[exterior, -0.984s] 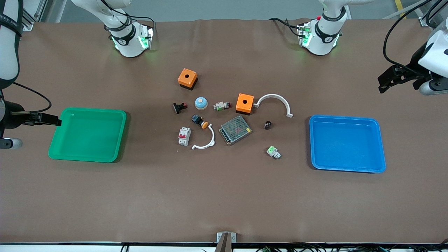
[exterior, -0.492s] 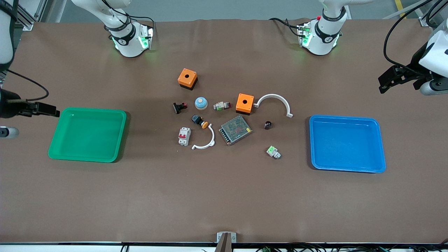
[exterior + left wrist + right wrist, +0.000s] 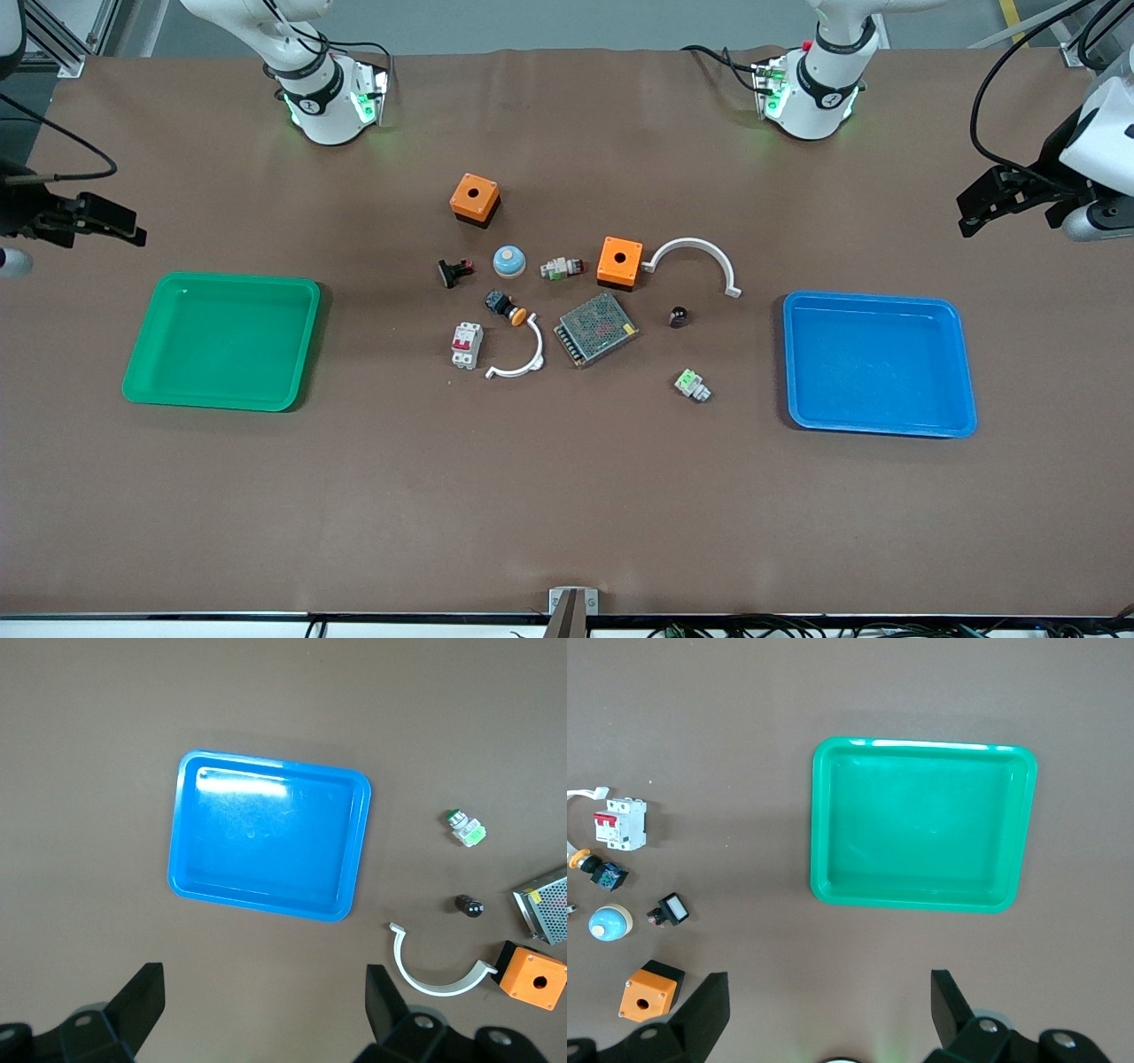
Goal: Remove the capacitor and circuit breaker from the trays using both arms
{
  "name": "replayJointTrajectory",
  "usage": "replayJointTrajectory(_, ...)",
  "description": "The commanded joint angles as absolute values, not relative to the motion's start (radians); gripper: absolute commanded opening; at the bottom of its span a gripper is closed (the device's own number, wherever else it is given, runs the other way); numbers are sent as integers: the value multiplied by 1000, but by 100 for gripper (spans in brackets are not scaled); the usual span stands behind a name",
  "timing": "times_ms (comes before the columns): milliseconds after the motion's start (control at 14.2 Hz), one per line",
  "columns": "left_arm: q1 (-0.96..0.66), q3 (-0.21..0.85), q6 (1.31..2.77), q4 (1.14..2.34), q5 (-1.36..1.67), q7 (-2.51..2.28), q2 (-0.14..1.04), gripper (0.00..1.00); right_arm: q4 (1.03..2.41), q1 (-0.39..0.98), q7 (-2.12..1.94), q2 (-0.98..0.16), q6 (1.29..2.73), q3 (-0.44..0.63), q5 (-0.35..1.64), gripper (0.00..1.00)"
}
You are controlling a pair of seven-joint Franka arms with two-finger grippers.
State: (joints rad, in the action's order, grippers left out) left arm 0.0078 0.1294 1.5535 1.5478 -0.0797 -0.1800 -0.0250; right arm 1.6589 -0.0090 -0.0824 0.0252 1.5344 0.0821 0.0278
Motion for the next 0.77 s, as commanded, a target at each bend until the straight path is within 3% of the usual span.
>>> replayJointTrajectory(0,17,135,1565,1557,-60,-161,-38,100,1762,-12,-89,113,1594,78,23,100)
replayJointTrajectory(703,17,137,1565,1554,-60,-153,-38,100,1752,-12,-94,114,1614,78,-2,100)
